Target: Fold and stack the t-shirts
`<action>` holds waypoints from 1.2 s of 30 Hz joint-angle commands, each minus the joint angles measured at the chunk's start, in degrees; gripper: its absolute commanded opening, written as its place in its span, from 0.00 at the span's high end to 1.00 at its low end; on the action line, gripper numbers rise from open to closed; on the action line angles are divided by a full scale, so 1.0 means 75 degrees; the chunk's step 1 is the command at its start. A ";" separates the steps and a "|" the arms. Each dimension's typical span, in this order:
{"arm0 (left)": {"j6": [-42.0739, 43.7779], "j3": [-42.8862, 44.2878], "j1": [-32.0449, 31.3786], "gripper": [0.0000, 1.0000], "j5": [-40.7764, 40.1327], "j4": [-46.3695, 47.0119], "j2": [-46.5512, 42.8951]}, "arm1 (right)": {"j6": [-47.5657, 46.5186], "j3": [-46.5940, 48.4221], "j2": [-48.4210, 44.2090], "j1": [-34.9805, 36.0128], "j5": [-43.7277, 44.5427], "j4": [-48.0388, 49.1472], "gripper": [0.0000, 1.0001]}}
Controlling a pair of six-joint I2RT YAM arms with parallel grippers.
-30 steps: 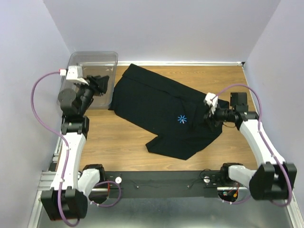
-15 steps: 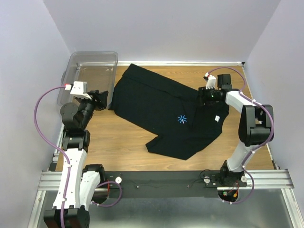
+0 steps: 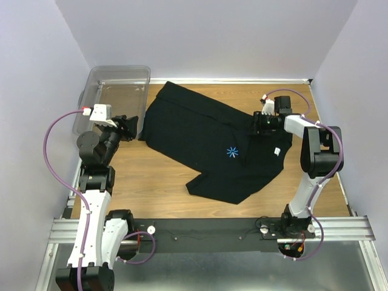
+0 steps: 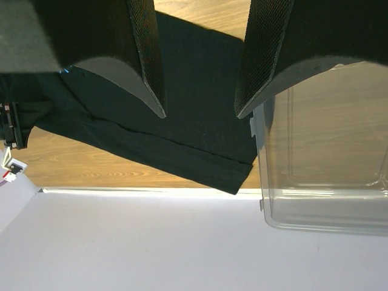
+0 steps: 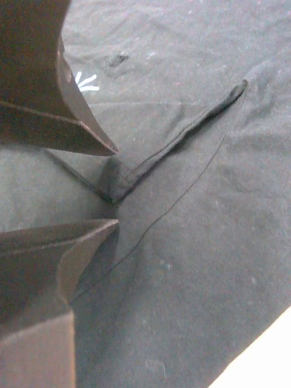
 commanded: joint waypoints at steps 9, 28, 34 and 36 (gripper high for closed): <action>0.0107 0.0012 -0.0023 0.43 0.0070 0.0063 -0.0096 | 0.0138 0.0091 -0.0259 0.0216 -0.0963 -0.0027 0.90; 0.0165 0.0023 -0.0023 0.43 -0.0106 0.0016 -0.0014 | -0.1878 0.0419 -0.1091 0.2267 -0.1342 -0.1515 0.38; 0.0165 0.0035 -0.0023 0.43 -0.0118 -0.0007 -0.0095 | -0.1340 0.0398 -0.1748 -0.0109 0.0333 -0.1223 0.38; 0.0154 0.0023 -0.0023 0.43 -0.0059 0.0016 -0.0142 | -0.1036 0.0151 -0.1854 -0.1105 0.1083 -0.0871 0.35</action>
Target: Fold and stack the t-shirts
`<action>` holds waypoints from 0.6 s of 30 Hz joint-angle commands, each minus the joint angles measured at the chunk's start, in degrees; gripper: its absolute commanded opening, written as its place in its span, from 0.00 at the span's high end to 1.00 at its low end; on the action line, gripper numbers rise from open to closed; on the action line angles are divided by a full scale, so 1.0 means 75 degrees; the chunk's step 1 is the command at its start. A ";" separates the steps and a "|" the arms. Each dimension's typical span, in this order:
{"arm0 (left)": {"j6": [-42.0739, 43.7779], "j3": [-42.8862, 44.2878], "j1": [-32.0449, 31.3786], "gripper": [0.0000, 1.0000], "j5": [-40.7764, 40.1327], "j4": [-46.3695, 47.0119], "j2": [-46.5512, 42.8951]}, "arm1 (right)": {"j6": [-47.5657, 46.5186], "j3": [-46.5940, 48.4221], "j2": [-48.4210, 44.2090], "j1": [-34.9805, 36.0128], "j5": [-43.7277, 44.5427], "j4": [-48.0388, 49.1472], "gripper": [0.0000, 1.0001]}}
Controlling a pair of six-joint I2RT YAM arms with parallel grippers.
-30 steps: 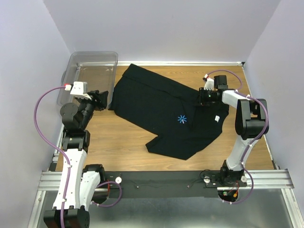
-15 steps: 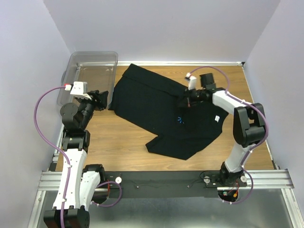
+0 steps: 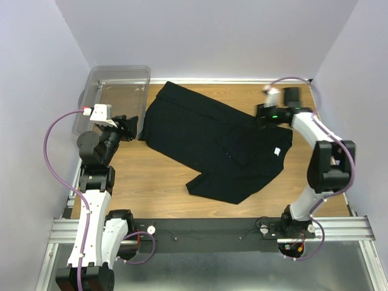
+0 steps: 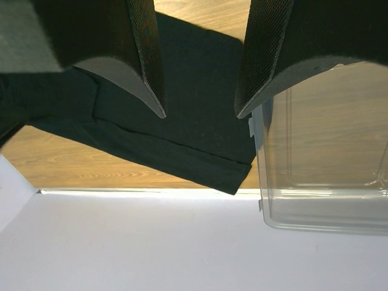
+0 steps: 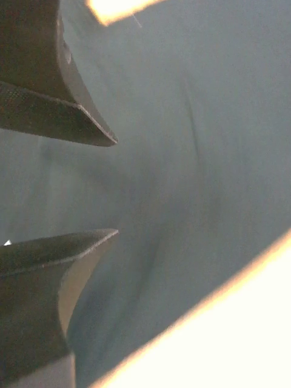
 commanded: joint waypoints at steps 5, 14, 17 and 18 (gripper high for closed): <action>0.0054 0.0012 -0.0020 0.44 0.0102 0.0078 -0.0210 | 0.0826 -0.0761 -0.0207 -0.2385 0.2798 0.0616 0.28; 0.0078 0.0012 -0.0020 0.43 0.0067 0.0078 -0.0315 | 0.1471 -0.0728 0.0823 -0.2995 0.2574 0.1074 0.21; 0.0078 0.0012 -0.0020 0.43 0.0090 0.0078 -0.0315 | 0.1530 -0.0587 0.1316 -0.3124 0.2481 0.1074 0.25; 0.0078 0.0012 -0.0020 0.43 0.0090 0.0078 -0.0315 | 0.1553 -0.0575 0.1502 -0.3182 0.2376 0.1063 0.30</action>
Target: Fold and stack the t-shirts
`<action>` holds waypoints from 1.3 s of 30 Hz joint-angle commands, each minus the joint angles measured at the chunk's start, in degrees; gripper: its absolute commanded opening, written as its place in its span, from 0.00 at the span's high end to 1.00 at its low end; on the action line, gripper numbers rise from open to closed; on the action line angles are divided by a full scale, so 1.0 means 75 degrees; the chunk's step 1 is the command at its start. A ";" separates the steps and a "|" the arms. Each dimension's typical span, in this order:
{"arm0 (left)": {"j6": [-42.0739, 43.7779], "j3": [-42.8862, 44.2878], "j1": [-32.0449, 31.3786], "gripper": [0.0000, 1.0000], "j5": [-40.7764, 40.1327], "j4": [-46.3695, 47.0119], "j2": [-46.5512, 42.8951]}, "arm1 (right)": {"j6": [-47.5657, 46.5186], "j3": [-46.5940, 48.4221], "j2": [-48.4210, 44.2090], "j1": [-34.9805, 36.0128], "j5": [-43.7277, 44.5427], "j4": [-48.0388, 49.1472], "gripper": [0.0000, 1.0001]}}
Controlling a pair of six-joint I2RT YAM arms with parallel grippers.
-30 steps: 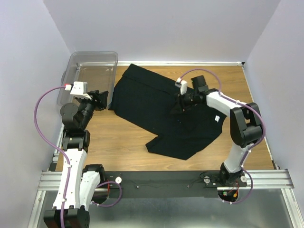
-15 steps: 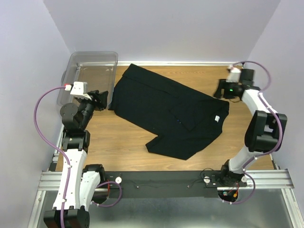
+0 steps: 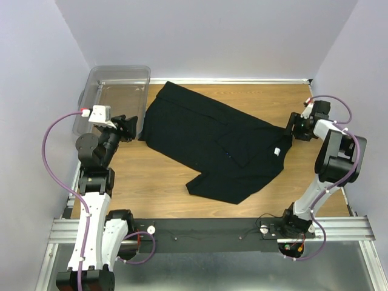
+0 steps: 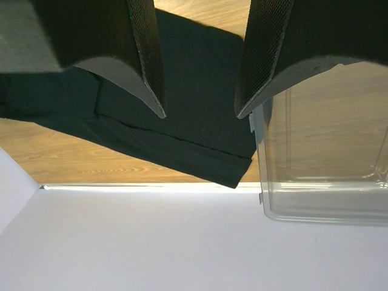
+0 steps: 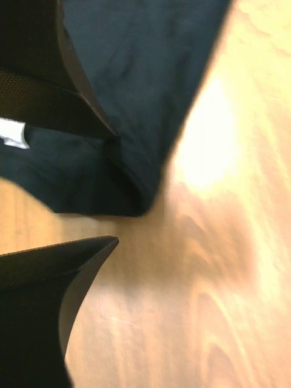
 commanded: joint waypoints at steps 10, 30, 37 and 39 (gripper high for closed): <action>0.0078 0.0012 -0.0020 0.43 0.0084 0.0084 0.0014 | 0.0099 0.1198 0.1520 -0.0752 -0.0217 0.0080 0.99; -0.0131 -0.0059 -0.0020 0.43 0.0201 0.0247 0.0892 | -0.0743 0.6149 0.4078 0.0278 0.3004 0.0395 0.47; -0.1536 -0.0420 -0.0090 0.45 0.0716 -0.0068 0.1702 | -0.3353 0.2497 0.0881 0.1204 0.2586 0.1311 0.19; -0.1947 -0.0702 -0.0347 0.46 0.0706 -0.0185 0.1505 | -0.3871 0.1544 -0.0451 0.1473 0.1966 0.1311 0.09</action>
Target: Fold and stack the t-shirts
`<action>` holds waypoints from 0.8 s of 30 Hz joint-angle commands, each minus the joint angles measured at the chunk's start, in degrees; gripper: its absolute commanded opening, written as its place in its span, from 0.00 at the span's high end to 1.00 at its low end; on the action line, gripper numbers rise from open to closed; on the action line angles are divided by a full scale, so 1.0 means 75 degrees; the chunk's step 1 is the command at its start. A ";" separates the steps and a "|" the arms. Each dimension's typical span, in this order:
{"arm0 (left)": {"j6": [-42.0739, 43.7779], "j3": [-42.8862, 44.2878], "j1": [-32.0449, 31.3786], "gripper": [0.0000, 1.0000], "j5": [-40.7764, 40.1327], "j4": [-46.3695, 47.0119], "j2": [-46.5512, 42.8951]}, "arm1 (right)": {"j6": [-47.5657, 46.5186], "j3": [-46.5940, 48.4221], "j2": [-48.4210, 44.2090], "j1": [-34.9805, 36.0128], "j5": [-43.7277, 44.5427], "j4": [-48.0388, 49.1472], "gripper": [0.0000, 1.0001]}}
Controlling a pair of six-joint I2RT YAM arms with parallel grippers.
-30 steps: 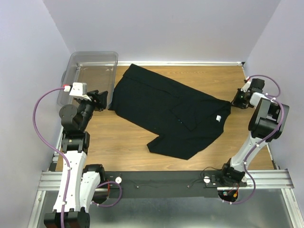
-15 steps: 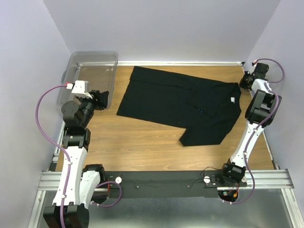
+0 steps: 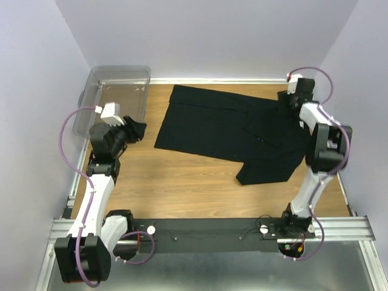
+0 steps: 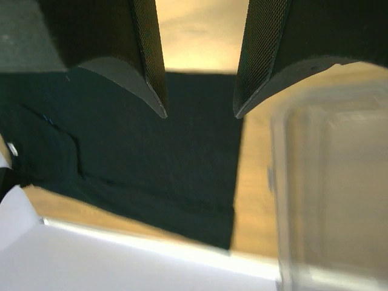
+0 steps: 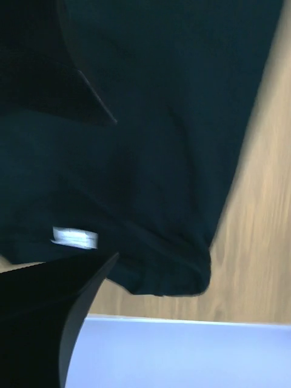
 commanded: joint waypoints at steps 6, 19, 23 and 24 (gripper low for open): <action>-0.2987 -0.1580 -0.2312 0.44 -0.2192 -0.0661 -0.0703 | -0.4945 -0.4009 -0.4630 0.0879 -0.5443 -0.2787 0.07; -0.2394 -0.2014 -0.2809 0.43 -0.1728 0.0356 -0.1523 | -0.9417 -0.6988 -0.7234 0.1571 -0.3737 -0.5925 0.11; -0.2359 -0.2049 -0.2809 0.43 -0.1587 0.0333 -0.1570 | -0.8762 -0.7164 -0.6825 0.1606 -0.3690 -0.4824 0.17; -0.2359 -0.2072 -0.2809 0.43 -0.1540 0.0322 -0.1605 | -0.8656 -0.7164 -0.6696 0.1606 -0.3702 -0.4486 0.20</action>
